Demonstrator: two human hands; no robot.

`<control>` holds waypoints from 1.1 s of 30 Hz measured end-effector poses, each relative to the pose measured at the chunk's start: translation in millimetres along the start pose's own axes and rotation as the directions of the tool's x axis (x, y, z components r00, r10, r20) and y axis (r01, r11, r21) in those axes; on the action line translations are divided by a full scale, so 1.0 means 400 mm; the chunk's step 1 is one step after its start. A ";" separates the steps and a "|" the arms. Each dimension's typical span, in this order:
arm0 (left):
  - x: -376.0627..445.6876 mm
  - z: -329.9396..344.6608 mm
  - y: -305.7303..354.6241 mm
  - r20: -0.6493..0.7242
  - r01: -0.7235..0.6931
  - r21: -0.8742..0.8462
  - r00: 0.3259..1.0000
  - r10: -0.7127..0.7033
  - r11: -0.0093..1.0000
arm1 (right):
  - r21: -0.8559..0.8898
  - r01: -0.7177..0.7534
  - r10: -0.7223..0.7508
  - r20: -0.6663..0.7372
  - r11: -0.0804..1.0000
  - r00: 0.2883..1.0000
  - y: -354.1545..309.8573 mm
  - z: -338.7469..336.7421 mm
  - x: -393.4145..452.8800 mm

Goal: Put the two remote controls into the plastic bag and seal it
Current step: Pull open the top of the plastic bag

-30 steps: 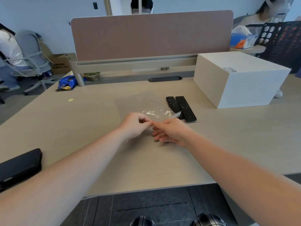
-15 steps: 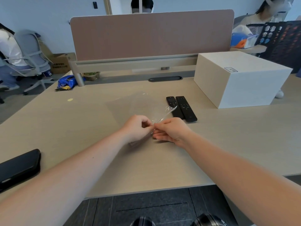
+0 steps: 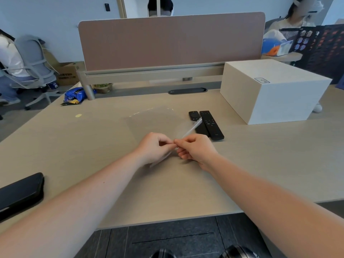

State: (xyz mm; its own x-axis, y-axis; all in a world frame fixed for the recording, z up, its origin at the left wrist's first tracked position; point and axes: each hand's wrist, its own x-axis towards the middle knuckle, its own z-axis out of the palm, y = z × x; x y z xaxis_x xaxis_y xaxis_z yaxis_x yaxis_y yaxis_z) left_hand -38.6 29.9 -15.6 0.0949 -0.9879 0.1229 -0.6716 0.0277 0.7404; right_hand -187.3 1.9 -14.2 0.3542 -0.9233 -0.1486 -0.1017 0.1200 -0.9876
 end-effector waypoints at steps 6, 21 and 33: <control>0.008 -0.002 0.002 -0.064 -0.004 0.002 0.998 0.004 1.000 | -0.105 0.062 -0.067 -0.048 0.992 0.997 0.010 -0.004 0.006; 0.006 -0.013 0.008 0.045 0.080 -0.072 0.996 -0.077 0.994 | -0.231 0.056 -0.045 0.055 0.971 0.997 -0.004 -0.012 0.028; 0.049 -0.064 -0.006 -0.367 0.154 0.042 0.921 -0.128 0.987 | -0.247 -0.049 0.027 -0.090 0.968 0.996 -0.007 -0.006 0.020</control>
State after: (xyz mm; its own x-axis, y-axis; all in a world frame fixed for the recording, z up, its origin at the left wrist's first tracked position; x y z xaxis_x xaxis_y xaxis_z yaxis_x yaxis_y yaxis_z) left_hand -16.3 14.4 1.7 0.4429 -0.8577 0.2612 -0.6796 -0.1311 0.7218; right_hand -186.1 -6.7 -12.3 0.2666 -0.9487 -0.1702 -0.3451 0.0709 -0.9359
